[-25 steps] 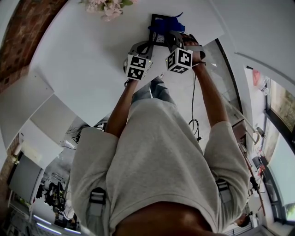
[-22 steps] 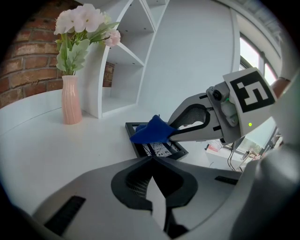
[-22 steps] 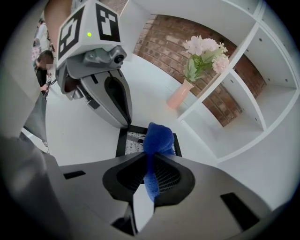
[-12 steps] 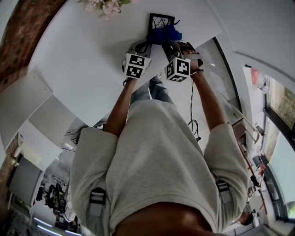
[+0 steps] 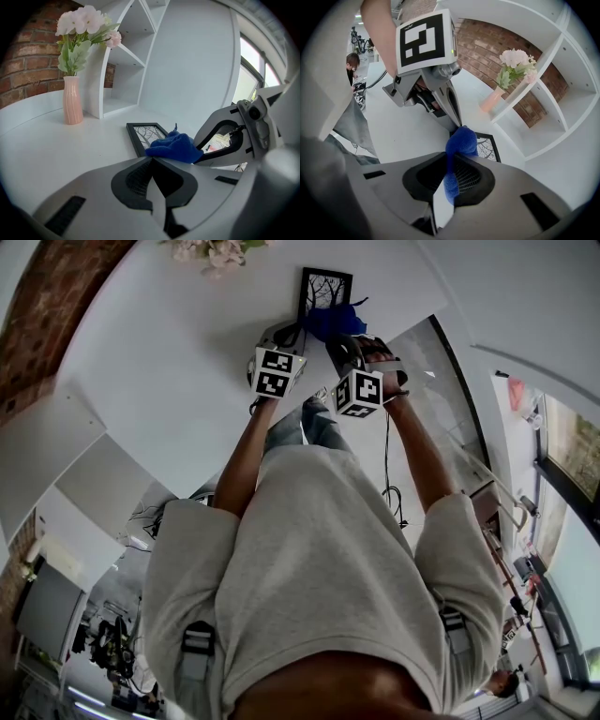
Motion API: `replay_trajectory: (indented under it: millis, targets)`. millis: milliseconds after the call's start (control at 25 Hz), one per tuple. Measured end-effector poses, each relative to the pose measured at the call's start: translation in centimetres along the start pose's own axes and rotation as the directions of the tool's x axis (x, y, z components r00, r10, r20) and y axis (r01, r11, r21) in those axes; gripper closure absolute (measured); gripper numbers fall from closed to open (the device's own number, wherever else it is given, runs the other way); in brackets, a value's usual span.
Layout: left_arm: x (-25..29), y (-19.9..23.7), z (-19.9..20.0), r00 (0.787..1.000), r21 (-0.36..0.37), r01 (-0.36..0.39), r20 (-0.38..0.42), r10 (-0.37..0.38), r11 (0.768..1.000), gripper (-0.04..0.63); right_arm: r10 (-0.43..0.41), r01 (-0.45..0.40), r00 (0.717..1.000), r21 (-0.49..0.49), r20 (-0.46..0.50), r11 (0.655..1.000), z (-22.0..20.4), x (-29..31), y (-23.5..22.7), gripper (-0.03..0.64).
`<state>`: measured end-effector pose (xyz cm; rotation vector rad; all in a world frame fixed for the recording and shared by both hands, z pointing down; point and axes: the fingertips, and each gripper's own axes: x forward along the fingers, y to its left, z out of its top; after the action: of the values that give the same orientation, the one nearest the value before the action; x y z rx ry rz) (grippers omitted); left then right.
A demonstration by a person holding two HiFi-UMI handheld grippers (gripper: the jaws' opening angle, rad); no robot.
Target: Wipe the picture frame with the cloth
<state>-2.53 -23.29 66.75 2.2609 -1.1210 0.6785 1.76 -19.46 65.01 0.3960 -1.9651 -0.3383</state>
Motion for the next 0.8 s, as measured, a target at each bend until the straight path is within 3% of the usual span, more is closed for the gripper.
replay_trajectory:
  millis: [360, 800]
  targets:
    - [-0.2, 0.2, -0.5, 1.000, -0.010, -0.001, -0.003, 0.001, 1.000, 0.578, -0.010, 0.010, 1.000, -0.005, 0.015, 1.000, 0.0, -1.6, -0.1, 0.558]
    - [-0.9, 0.6, -1.2, 1.000, -0.020, -0.028, -0.014, 0.028, 0.999, 0.580, -0.196, 0.194, 0.978, 0.029, 0.071, 0.980, 1.2, -2.4, -9.4, 0.558]
